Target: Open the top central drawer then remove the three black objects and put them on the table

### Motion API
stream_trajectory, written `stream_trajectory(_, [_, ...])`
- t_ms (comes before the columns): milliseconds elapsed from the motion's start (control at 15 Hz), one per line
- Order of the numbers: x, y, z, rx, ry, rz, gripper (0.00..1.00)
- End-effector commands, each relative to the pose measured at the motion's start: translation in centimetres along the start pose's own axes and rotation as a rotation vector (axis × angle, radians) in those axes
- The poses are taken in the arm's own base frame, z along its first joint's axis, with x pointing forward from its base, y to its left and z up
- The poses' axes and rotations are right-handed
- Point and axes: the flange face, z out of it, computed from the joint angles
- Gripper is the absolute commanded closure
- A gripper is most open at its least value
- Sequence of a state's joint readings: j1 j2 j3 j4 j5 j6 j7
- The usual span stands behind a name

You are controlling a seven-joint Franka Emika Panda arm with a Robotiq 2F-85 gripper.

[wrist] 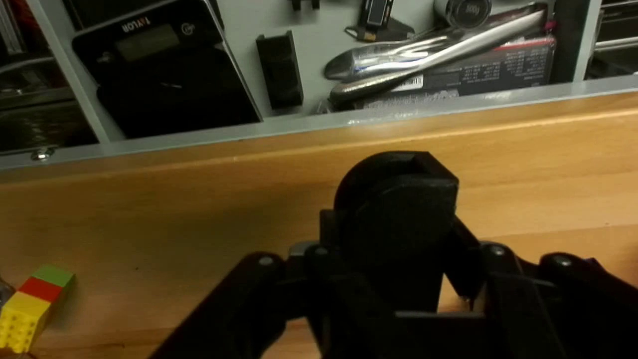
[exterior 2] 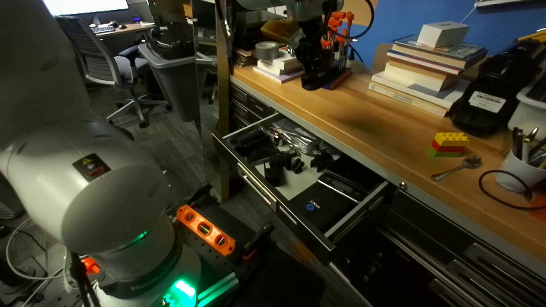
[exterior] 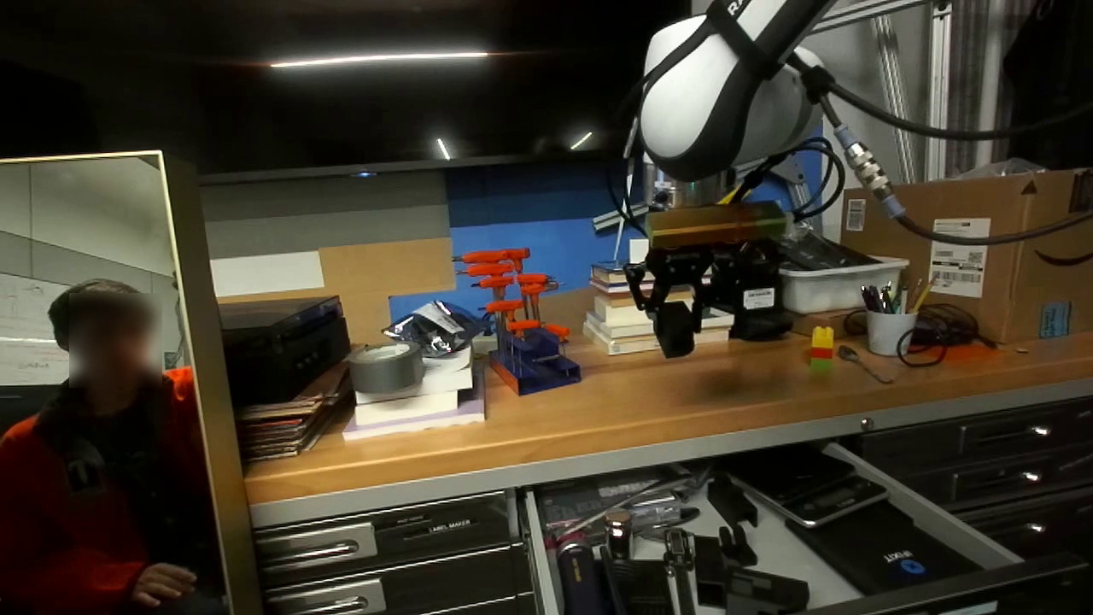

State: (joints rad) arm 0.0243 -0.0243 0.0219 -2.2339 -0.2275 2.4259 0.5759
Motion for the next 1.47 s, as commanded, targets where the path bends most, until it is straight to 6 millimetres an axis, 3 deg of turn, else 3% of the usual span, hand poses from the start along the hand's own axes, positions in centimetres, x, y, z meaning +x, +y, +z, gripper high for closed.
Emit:
stream_trajectory(0, [5.9,-1.1,3.1,-0.010,0.003,0.008,0.75])
stream_trajectory(333, [12.1,-1.0,9.4,-0.028,-0.039,0.014,0.75])
stream_trajectory(600, [15.5,-1.3,13.1,-0.025,-0.088,0.005,0.75])
stream_trajectory(867, [17.1,-1.7,14.8,-0.038,-0.135,-0.008,0.75])
stream_trajectory(1067, [17.7,-1.3,14.6,-0.056,-0.162,-0.005,0.75])
stream_trajectory(1133, [17.6,-1.1,14.4,-0.071,-0.174,0.010,0.25])
stream_trajectory(1200, [17.7,-0.8,14.2,-0.079,-0.180,0.010,0.24])
stream_trajectory(1400, [16.8,0.4,12.8,-0.095,-0.202,0.016,0.03])
